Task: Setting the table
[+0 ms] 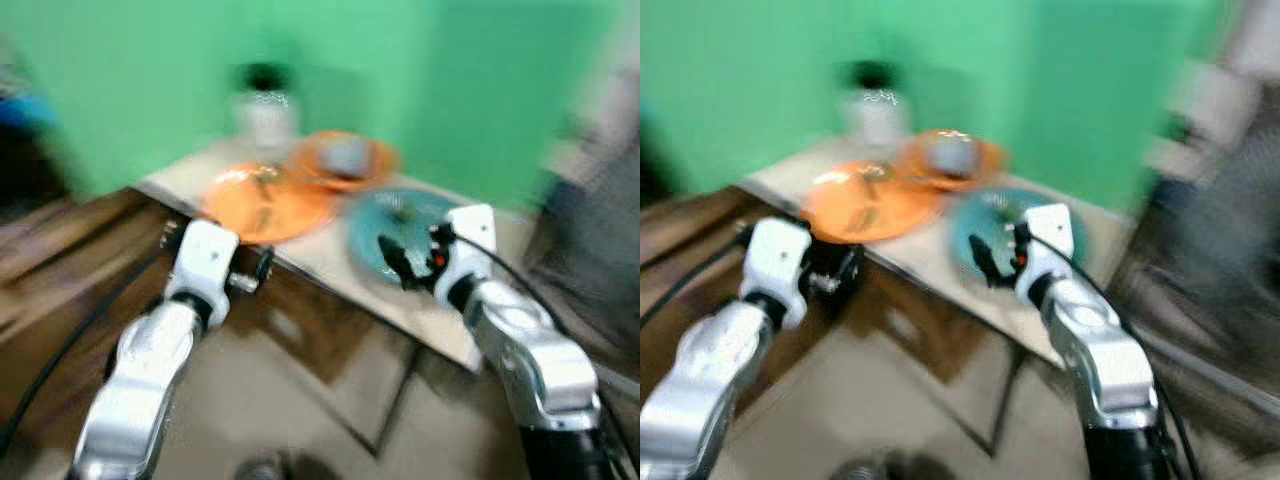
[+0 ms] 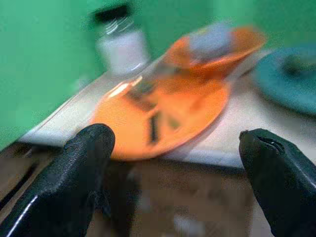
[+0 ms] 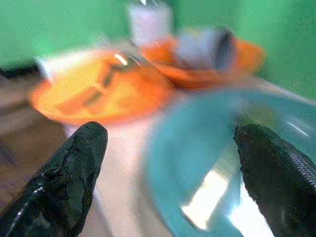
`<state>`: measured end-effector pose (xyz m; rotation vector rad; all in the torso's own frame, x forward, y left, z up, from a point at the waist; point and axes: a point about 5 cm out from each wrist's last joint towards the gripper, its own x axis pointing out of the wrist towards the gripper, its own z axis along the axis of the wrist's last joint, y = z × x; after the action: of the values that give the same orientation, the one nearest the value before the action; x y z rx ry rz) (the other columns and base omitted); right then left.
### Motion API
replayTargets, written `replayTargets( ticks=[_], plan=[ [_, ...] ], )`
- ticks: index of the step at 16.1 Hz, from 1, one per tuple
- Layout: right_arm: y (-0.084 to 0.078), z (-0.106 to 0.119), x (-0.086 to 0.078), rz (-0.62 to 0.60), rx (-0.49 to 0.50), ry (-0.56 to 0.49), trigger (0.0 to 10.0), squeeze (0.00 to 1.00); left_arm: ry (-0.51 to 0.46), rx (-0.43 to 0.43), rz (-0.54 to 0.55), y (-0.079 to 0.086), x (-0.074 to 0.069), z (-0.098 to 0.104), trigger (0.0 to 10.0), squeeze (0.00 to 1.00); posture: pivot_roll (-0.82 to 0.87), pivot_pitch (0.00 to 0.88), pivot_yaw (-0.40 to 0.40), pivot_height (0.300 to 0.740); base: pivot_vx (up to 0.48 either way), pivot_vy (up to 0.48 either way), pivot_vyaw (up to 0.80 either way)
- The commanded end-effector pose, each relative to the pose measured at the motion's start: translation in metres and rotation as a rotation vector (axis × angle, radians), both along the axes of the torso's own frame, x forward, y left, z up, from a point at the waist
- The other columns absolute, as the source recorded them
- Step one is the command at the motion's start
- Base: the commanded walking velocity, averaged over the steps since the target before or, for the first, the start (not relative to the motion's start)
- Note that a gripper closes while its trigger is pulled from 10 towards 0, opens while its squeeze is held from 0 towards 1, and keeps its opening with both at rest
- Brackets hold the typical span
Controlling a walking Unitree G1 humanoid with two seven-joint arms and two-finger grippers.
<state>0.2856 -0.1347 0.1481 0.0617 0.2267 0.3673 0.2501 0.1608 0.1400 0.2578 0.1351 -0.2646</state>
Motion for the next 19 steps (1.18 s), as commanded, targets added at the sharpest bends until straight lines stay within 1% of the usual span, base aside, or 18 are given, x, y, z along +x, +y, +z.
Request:
replayTargets(
  ticks=[1,4,6,8,10,12,13,14,15,17,18,19],
  plan=[
    [0.0,0.001,0.001,0.0,0.024,0.005,10.0,0.0,-0.03,0.004,-0.01,-0.001,0.005,0.009,10.0,0.0,0.14,0.0,0.027,0.74,0.304,0.0,0.0],
    [-0.002,0.003,0.007,-0.016,-0.001,-0.002,10.0,0.0,-0.02,0.019,-0.024,-0.001,0.002,0.008,10.0,0.0,0.16,0.0,0.017,0.74,0.298,0.0,0.0],
    [-0.005,0.005,0.01,-0.038,-0.016,-0.008,10.0,0.0,-0.01,0.023,-0.058,-0.002,-0.001,0.007,10.0,0.0,0.16,0.0,0.012,0.74,0.0,0.0,0.0],
    [-0.007,0.007,0.016,-0.075,-0.053,-0.001,10.0,0.0,-0.003,0.032,-0.099,-0.003,-0.003,0.006,10.0,0.0,0.16,0.0,0.011,0.74,0.0,0.0,0.0],
    [-0.004,0.006,0.022,-0.07,-0.063,0.029,10.0,0.0,0.01,0.041,-0.142,-0.003,-0.004,0.004,10.0,0.0,0.16,0.0,0.017,0.74,0.0,0.0,0.0],
    [-0.006,-0.002,0.035,-0.128,-0.11,0.117,10.0,0.0,0.007,0.05,-0.185,-0.001,-0.005,0.005,10.0,0.0,0.15,0.0,0.022,0.74,0.0,0.0,0.0],
    [-0.007,-0.005,0.04,-0.154,-0.112,0.136,10.0,0.04,0.017,0.049,-0.201,0.0,-0.006,0.005,10.0,0.0,0.15,0.0,0.021,0.74,0.0,0.0,0.0],
    [-0.006,-0.007,0.052,-0.184,-0.117,0.164,10.0,1.0,0.047,0.062,-0.261,0.003,-0.009,0.004,10.0,0.0,0.16,0.0,0.021,0.74,0.0,0.0,0.0],
    [-0.007,-0.009,0.058,-0.207,-0.115,0.185,10.0,1.0,0.065,0.064,-0.302,0.003,-0.011,0.004,10.0,0.0,0.16,0.0,0.017,0.74,0.0,0.0,0.0],
    [-0.009,-0.013,0.064,-0.23,-0.124,0.219,10.0,1.0,0.106,0.064,-0.387,0.001,-0.018,0.001,10.0,0.0,0.16,0.0,0.013,0.74,0.0,0.0,0.0],
    [-0.01,-0.016,0.066,-0.246,-0.136,0.243,10.0,0.95,0.137,0.056,-0.456,-0.002,-0.025,-0.002,10.0,0.0,0.16,0.0,0.01,0.74,0.0,0.0,0.0],
    [-0.013,-0.017,0.067,-0.265,-0.155,0.261,10.0,0.0,0.158,0.045,-0.481,-0.004,-0.028,-0.004,10.0,0.0,0.15,0.0,0.007,0.74,0.0,0.0,0.0]
  ],
)
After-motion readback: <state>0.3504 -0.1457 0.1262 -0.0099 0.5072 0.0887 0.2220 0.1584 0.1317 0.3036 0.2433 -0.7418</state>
